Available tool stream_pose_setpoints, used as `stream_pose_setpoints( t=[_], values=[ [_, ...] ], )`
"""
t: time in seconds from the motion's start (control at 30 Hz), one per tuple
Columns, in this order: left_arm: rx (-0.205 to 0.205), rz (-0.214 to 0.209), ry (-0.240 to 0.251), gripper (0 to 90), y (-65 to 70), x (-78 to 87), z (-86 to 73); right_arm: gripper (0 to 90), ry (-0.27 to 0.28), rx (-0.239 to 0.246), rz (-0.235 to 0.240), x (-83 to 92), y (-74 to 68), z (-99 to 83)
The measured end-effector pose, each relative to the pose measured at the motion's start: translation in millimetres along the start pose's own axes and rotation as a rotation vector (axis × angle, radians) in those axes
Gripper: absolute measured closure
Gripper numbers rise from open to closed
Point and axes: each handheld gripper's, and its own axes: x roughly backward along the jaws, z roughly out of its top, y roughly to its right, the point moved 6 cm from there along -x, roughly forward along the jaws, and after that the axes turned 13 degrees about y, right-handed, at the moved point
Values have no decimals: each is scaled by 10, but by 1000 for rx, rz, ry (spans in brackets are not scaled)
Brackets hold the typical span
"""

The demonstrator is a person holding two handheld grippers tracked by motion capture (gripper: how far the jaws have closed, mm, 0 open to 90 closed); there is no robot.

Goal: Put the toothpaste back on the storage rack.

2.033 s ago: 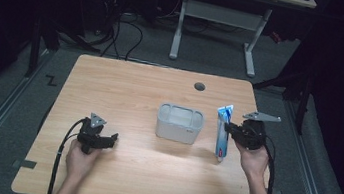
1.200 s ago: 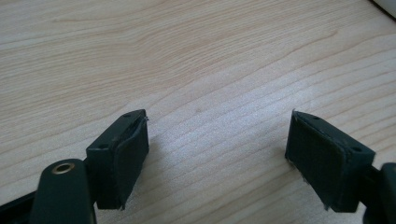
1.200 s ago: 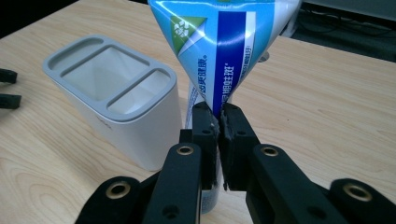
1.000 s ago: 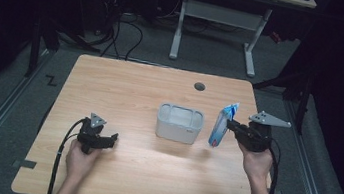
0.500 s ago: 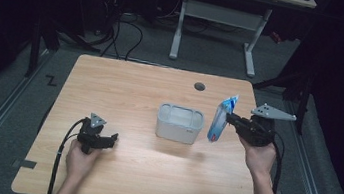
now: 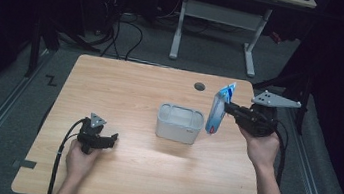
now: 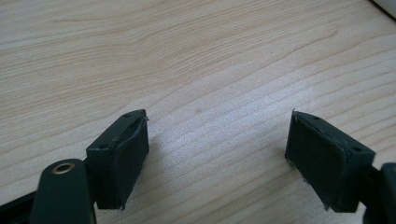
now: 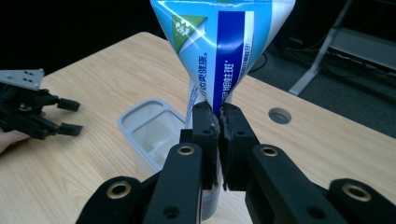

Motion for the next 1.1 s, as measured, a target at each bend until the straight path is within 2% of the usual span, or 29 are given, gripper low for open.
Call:
stream_pose_setpoints(
  t=[0.33,0.53,0.83,0.9,1.1],
  values=[
    [1,1,2,216,1,-1,0,858,14,0,53,-110,-110,201],
    [0,1,1,216,0,-1,0,858,20,7,73,-261,-202,294],
    [0,1,1,216,0,-1,0,857,14,0,86,-523,-283,310],
    [0,1,1,216,0,0,0,857,9,4,88,-614,-325,306],
    [0,1,1,216,0,-1,0,857,-4,20,91,-742,-389,274]
  ],
)
